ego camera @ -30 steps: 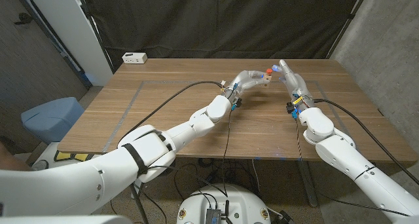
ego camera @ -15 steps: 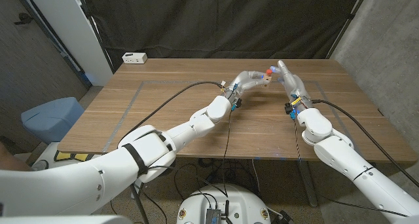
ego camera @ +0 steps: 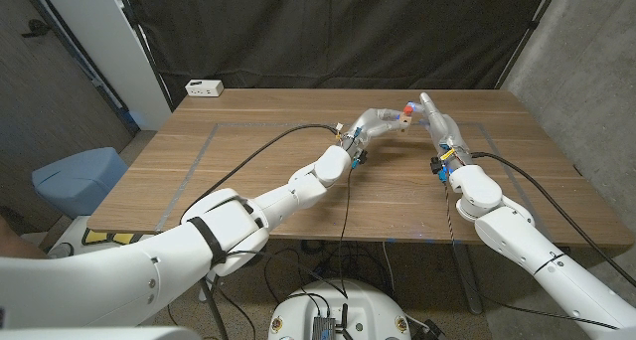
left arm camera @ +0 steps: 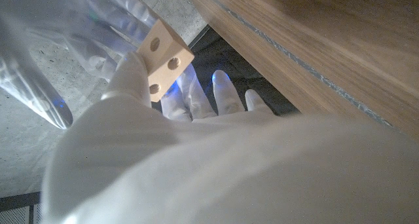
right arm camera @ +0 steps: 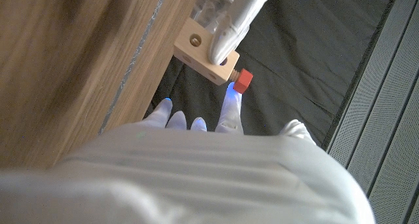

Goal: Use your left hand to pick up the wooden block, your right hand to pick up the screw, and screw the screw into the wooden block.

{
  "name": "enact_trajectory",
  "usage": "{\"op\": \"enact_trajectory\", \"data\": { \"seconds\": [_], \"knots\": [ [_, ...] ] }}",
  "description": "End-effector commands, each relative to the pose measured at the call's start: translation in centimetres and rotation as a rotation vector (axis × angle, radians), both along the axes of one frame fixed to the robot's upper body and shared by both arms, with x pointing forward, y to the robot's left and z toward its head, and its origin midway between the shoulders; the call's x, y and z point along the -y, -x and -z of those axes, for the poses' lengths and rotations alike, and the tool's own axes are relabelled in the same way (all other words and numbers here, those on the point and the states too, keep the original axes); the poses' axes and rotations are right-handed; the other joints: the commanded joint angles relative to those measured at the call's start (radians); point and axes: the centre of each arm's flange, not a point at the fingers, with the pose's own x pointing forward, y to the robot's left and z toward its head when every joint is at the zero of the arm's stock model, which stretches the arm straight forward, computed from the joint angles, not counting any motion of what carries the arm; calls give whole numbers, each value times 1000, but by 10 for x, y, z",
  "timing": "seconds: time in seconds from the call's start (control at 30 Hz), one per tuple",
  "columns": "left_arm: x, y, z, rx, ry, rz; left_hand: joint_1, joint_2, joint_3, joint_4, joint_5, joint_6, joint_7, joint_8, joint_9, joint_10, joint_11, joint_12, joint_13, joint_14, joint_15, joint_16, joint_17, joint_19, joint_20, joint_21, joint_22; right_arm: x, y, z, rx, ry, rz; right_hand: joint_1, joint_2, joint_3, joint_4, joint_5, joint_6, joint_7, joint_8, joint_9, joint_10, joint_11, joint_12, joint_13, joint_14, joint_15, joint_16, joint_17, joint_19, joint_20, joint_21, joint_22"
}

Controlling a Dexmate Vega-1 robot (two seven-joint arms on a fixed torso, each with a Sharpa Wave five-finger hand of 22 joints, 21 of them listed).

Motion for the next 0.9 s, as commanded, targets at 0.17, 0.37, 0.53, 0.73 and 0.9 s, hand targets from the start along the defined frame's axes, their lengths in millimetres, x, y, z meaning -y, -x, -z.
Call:
{"op": "enact_trajectory", "data": {
  "seconds": [0.17, 0.37, 0.53, 0.73, 0.9],
  "knots": [
    [1, 0, 1, -4, 2, -1, 43, 61, 27, 20, 6, 89, 15, 6, 5, 13, -5, 5, 12, 8, -93, -1, 3, 8, 5, 3, 4, -1, -1, 3, -4, -12, -3, -3, 8, 1, 3, 7, 31, 3, 6, 2, 10, -21, 6, 1, 4, -10, 10, 0, 11, 6, 9, 4],
    [1, -1, 1, -6, 3, -1, 42, 61, 27, 20, 6, 88, 15, 5, 5, 13, -5, 4, 12, 8, -93, -1, 3, 7, 6, 3, 4, -1, -1, 4, -5, -15, -3, -3, 10, 1, 2, 7, 42, 4, 5, 2, 18, -27, 7, 1, 7, -12, 11, 0, 15, 6, 10, 4],
    [1, -1, 2, -8, 4, -2, 42, 61, 27, 21, 6, 89, 14, 6, 5, 13, -5, 4, 12, 9, -92, 0, 3, 7, 5, 2, 4, -1, -1, 4, -3, -21, 0, -3, 12, 2, 1, 8, 56, 3, 6, 2, 26, -33, 8, 1, 13, -14, 13, 0, 22, 8, 11, 4],
    [2, -2, 1, -12, 4, -1, 42, 61, 28, 21, 6, 87, 14, 5, 5, 13, -5, 4, 12, 8, -92, -1, 3, 7, 6, 2, 4, 0, -1, 4, -1, -26, 4, -2, 14, 3, 0, 9, 72, 8, 8, 2, 34, -35, 10, 1, 19, -17, 14, -1, 26, 9, 12, 4],
    [2, -3, 1, -15, 0, 0, 41, 62, 28, 21, 6, 86, 16, 5, 5, 11, -5, 3, 13, 8, -93, -1, 3, 7, 5, 3, 4, 1, 0, 5, 0, -32, 11, -2, 17, 4, -1, 10, 81, 12, 8, 2, 41, -40, 11, 0, 24, -17, 15, -1, 29, 10, 12, 4]
  ]
}}
